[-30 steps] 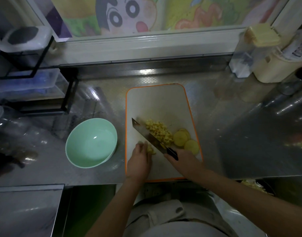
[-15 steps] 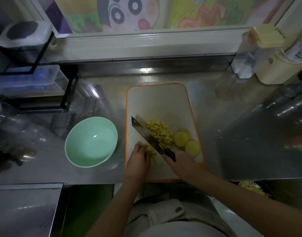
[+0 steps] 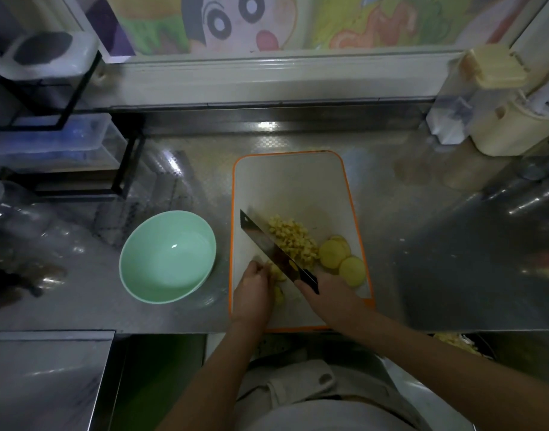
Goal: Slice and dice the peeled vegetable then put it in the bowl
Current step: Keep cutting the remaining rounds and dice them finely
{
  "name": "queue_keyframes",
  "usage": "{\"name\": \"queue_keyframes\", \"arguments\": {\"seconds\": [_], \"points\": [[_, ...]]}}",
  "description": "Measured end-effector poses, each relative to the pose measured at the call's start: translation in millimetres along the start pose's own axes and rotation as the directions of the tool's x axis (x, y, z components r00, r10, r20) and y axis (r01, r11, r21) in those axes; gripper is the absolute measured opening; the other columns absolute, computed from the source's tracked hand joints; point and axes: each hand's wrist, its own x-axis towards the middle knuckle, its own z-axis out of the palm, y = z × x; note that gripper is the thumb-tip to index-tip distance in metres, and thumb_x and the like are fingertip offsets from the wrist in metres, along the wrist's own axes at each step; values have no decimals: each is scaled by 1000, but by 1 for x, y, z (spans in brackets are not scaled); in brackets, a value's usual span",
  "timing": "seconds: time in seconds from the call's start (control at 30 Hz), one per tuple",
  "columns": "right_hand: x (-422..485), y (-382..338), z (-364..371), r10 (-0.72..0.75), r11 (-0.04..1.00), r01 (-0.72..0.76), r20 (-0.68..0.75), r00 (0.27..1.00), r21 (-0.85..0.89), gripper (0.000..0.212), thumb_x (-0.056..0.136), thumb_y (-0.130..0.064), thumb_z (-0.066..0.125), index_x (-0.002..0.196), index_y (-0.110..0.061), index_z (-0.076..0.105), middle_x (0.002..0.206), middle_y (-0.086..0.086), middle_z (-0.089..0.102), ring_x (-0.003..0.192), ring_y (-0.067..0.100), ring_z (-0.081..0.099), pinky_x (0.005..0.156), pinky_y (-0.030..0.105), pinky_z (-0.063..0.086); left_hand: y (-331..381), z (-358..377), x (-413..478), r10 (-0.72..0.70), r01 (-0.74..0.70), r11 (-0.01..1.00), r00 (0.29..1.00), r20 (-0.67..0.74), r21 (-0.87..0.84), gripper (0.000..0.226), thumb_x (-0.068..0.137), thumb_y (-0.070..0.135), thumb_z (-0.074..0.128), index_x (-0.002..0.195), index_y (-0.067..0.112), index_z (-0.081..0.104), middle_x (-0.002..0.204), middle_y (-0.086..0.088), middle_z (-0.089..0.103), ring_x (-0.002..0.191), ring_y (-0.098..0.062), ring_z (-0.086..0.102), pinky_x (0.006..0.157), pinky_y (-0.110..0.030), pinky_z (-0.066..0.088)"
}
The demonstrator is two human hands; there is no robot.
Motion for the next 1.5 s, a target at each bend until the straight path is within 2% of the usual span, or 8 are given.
{"name": "queue_keyframes", "arguments": {"seconds": [0.2, 0.37, 0.53, 0.63, 0.87, 1.07, 1.4, 1.5], "points": [[1, 3, 2, 27, 999, -27, 23, 999, -19, 34, 96, -41, 47, 82, -11, 51, 63, -3, 44, 53, 7, 42, 44, 22, 31, 0, 0, 1, 6, -6, 1000, 1000, 2, -21, 28, 96, 14, 43, 116, 6, 61, 119, -9, 51, 96, -28, 58, 80, -36, 46], [5, 0, 2, 43, 999, -41, 49, 998, -32, 42, 97, -40, 46, 61, -20, 38, 57, -4, 38, 48, 6, 36, 42, 21, 26, 1, -2, 2, 8, -8, 1000, 1000, 18, -5, 29, 96, 16, 42, 114, 5, 62, 118, -10, 51, 97, -28, 57, 80, -36, 46], [10, -3, 4, 72, 997, -70, 65, 995, -36, 44, 97, -39, 47, 59, -22, 34, 59, -1, 43, 53, 15, 45, 51, 28, 36, 0, -3, 4, 18, -19, 1000, 999, 45, 13, 27, 95, 12, 43, 114, 7, 61, 120, -9, 50, 97, -27, 56, 79, -34, 44], [15, -3, 7, 95, 993, -89, 74, 993, -76, 44, 97, -38, 46, 59, -20, 34, 58, -3, 41, 49, 10, 41, 45, 25, 33, 0, -3, 5, 26, -27, 999, 998, 51, 22, 26, 95, 12, 43, 113, 6, 61, 121, -10, 49, 98, -28, 56, 78, -34, 42], [23, 0, 15, 77, 994, -70, 76, 994, -87, 31, 99, -35, 43, 79, -11, 47, 78, 6, 51, 67, 19, 50, 42, 20, 26, -1, -1, 5, 22, -25, 999, 999, 49, 47, 25, 94, 12, 44, 110, 7, 62, 118, -9, 50, 94, -27, 56, 75, -35, 43], [32, 7, 11, 58, 998, -59, 127, 990, 6, 43, 98, -37, 45, 60, -21, 34, 59, 0, 42, 46, 10, 35, 40, 20, 22, -2, -1, 4, 31, -32, 999, 999, 45, 25, 26, 96, 15, 43, 113, 5, 61, 118, -11, 51, 96, -29, 56, 78, -39, 44], [28, 2, -16, 38, 998, -39, 40, 998, 44, 42, 97, -42, 44, 63, -19, 36, 59, -3, 39, 51, 7, 37, 45, 19, 27, -3, -5, 4, 28, -23, 996, 998, 63, -82, 31, 95, 14, 46, 122, 7, 59, 124, -10, 51, 104, -27, 55, 88, -32, 41], [21, -2, -26, 21, 998, -25, 74, 997, 56, 38, 98, -43, 40, 64, -27, 36, 63, -6, 42, 54, 5, 39, 60, 23, 36, -5, -8, 4, 37, -29, 992, 997, 62, -121, 40, 92, 11, 50, 132, 11, 50, 131, -13, 48, 116, -29, 50, 97, -31, 38]]}}
